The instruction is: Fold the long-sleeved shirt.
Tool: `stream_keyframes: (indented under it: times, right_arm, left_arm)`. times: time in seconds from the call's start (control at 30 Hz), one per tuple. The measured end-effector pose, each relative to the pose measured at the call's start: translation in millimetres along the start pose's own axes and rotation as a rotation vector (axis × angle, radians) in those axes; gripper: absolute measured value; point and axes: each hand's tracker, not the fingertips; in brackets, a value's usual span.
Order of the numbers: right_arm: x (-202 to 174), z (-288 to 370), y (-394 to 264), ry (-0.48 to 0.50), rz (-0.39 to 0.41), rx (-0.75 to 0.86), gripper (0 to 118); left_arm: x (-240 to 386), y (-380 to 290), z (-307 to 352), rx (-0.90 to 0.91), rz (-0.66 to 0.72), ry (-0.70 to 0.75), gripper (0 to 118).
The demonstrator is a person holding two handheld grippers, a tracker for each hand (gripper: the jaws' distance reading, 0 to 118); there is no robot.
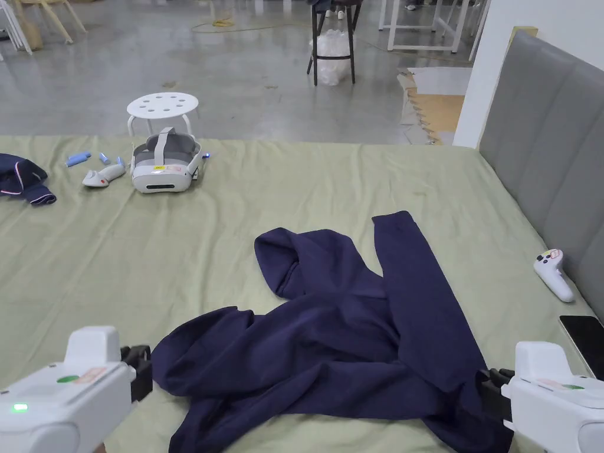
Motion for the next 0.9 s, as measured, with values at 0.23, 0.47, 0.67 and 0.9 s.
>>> stream_keyframes:
  times: [0.23, 0.47, 0.67, 0.9]
  right_arm:
    - [-20, -2, 2, 0.06, 0.026, -0.017, 1]
    - [-28, -10, -3, 0.06, 0.035, -0.065, 1]
    - [-37, -33, 31, 0.044, 0.088, -0.075, 1]
    - [-68, -117, 162, 0.129, 0.211, -0.02, 22]
  left_arm:
    - [-16, 22, -55, -0.083, 0.008, -0.038, 101]
    - [-10, -13, -146, -0.351, -0.075, 0.038, 64]
    - [9, -11, -120, -0.295, -0.038, 0.007, 9]
    - [5, 3, -81, -0.241, -0.001, -0.025, 9]
